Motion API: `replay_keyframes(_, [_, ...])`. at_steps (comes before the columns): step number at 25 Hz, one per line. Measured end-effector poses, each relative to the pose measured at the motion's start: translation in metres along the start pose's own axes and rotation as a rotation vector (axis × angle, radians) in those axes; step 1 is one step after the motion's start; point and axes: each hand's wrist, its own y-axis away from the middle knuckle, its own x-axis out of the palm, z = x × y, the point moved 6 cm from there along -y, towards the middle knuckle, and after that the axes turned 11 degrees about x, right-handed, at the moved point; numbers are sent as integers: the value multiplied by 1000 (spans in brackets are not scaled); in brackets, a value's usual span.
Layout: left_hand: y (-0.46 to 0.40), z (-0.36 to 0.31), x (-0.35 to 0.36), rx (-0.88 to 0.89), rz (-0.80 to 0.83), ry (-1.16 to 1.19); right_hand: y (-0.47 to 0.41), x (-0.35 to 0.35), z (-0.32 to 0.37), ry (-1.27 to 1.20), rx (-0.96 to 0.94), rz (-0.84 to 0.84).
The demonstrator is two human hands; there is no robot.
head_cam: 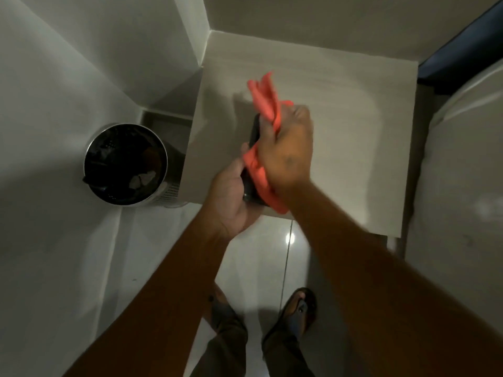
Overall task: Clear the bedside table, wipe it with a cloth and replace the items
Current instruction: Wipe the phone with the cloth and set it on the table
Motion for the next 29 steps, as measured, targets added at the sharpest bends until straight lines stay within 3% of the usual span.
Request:
replay_keyframes(2, [0,5,-11,94,-125,101,76,13,9,87,-153,101])
replay_keyframes(5, [5,15,-24,26,-152,-130,74,13,4,252,-287,145])
replay_keyframes(8, [12,8,-7,-14,-34,-227,-13,-6,0,180,-8,63])
replay_keyframes(10, [18,6,5,37,-126,-38,6,-2,3,61,37,34])
replay_keyframes(11, [19,9,4,83,-242,72,37,5,9,40,-37,62])
replay_keyframes(12, [14,11,6,-60,-331,264,67,9,15,82,-128,92])
replay_keyframes(13, [20,11,24,-198,-210,457,79,10,14,124,-202,103])
replay_keyframes(14, [24,-3,21,-113,-244,179,71,8,15,145,-255,97])
replay_keyframes(15, [21,-17,10,150,-253,-188,49,7,12,176,-244,82])
replay_keyframes(16, [18,-5,8,123,-57,-245,22,5,6,193,-155,75])
replay_keyframes(17, [12,0,-2,-8,17,-207,-6,1,1,192,-54,60])
replay_keyframes(18, [8,-1,-6,-29,26,-234,-29,-4,-8,196,15,59])
replay_keyframes(25, [-63,-65,-14,136,-205,-434,-4,-35,-94,727,15,146])
replay_keyframes(29, [-93,-98,-10,313,-206,-709,-13,-35,-92,556,24,58])
